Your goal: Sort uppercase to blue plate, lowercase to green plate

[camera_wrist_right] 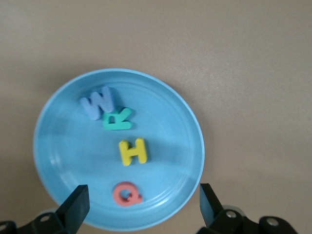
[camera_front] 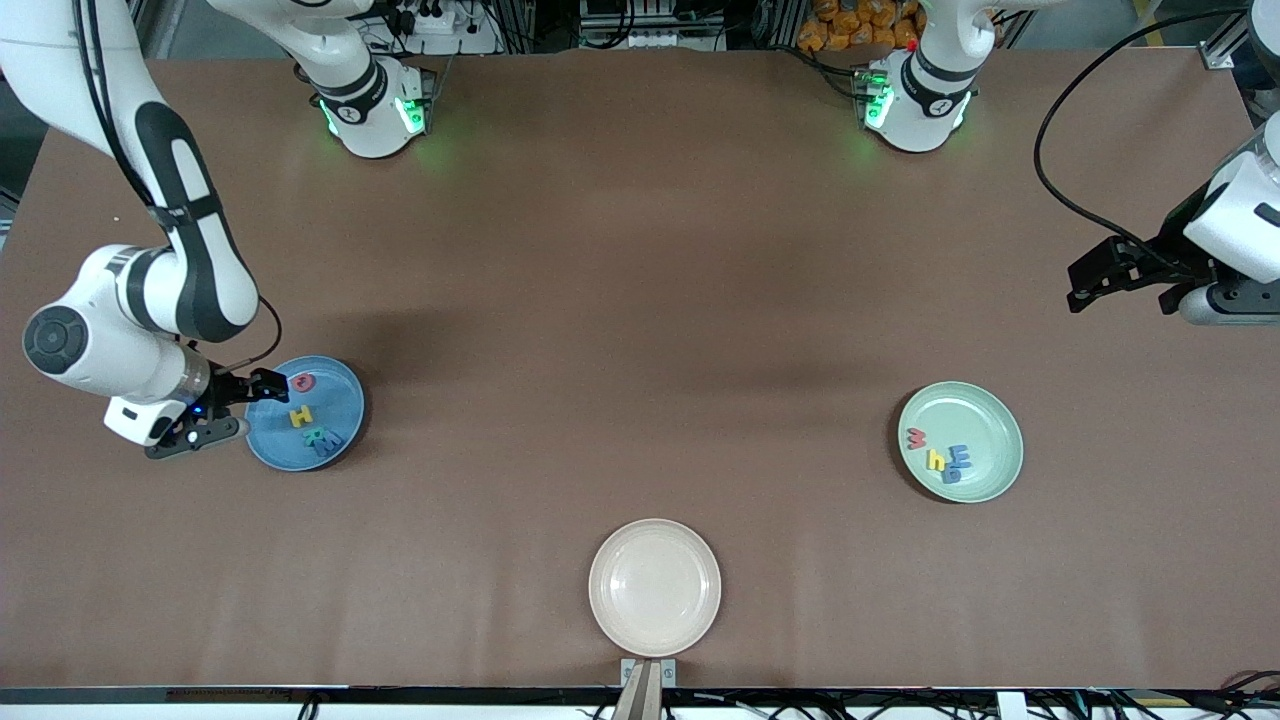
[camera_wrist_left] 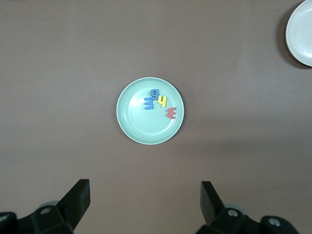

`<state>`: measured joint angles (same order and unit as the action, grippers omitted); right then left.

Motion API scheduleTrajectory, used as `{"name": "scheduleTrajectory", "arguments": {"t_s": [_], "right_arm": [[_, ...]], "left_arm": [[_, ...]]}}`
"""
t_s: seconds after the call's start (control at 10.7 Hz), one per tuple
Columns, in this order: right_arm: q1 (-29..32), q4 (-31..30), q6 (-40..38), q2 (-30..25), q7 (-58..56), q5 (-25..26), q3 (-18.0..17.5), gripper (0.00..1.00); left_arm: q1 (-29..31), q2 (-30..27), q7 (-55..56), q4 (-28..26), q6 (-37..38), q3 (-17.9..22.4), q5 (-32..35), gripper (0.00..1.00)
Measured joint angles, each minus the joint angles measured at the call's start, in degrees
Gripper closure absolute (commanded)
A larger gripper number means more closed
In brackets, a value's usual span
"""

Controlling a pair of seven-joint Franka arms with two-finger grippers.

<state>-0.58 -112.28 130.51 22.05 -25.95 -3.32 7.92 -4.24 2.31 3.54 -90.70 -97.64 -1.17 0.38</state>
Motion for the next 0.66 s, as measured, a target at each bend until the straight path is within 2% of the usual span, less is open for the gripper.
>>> {"name": "scheduleTrajectory", "arguments": {"t_s": [0.19,0.47,0.66], "right_arm": [[-1.9,0.9,-5.1,-5.5,2.9,0.1,0.1,0.00],[-1.3,3.2,-9.0,-12.1,3.7,-0.3,0.8,0.00],[-0.6,4.2,-14.0,-16.3,5.6,-3.1,1.0,0.00]], "left_arm": [[0.0,0.0,0.0,0.0,0.0,0.0,0.0,0.00],[0.0,0.0,0.0,0.0,0.0,0.0,0.0,0.00],[0.0,0.1,0.0,0.0,0.0,0.0,0.0,0.00]]}}
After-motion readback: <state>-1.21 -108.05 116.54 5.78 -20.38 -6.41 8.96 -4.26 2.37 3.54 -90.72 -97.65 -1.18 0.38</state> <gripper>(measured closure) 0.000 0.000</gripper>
